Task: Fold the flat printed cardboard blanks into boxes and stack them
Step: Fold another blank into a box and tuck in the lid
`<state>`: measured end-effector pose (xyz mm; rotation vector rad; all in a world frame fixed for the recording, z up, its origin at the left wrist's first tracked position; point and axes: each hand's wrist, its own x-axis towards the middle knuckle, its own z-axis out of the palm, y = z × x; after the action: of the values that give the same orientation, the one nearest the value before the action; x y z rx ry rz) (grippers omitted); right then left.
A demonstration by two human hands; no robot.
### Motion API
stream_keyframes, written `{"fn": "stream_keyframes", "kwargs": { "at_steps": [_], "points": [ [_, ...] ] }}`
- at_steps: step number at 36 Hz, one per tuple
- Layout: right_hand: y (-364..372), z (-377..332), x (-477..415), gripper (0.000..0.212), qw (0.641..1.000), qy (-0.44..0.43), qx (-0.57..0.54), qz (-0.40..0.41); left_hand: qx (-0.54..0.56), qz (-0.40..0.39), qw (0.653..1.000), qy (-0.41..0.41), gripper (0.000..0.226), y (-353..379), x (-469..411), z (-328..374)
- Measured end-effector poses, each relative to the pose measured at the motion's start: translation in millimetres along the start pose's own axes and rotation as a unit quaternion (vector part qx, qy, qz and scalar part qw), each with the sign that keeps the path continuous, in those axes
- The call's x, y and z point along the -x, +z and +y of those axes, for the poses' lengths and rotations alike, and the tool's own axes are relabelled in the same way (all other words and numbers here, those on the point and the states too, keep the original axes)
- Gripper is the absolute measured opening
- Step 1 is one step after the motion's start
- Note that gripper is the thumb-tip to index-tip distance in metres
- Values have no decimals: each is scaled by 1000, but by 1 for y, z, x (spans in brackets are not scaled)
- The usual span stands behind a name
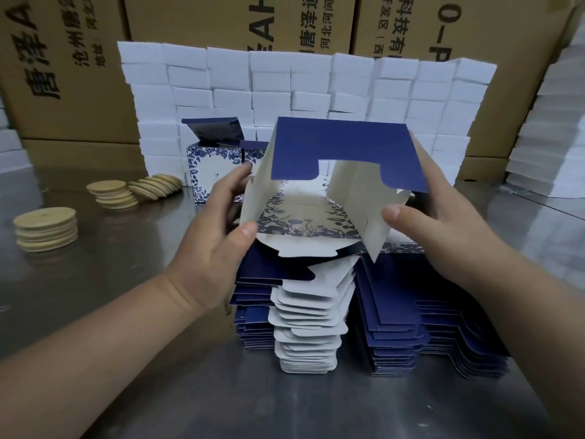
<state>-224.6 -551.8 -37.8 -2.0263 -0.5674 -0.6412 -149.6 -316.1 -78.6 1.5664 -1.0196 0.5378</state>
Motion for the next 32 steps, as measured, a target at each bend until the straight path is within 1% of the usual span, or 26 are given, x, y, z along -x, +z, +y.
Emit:
{"fn": "stream_keyframes", "kwargs": {
  "at_steps": [4,7,11,15,18,20,28,32],
  "points": [
    [2,2,-1,84,999,10,-7,47,-36,42,997,49,45,0,0,-2],
    [4,-1,-1,69,995,-18,-10,96,-53,68,993,76,42,-2,-2,-3],
    [6,1,-2,51,988,-60,-32,137,-79,77,989,103,42,-1,-2,-2],
    [8,-1,-3,39,986,-107,-28,123,-100,94,985,105,43,1,-3,4],
    [8,-2,-1,36,988,-106,-26,110,-149,78,980,105,29,0,-2,5],
    [8,-2,1,33,989,-107,-11,105,-185,69,974,109,26,0,-1,5],
    [10,-3,1,26,987,-104,-7,119,-202,51,974,87,33,0,1,11],
    [11,-3,0,27,986,-105,-11,126,-200,56,975,81,39,1,1,14]
  ]
}}
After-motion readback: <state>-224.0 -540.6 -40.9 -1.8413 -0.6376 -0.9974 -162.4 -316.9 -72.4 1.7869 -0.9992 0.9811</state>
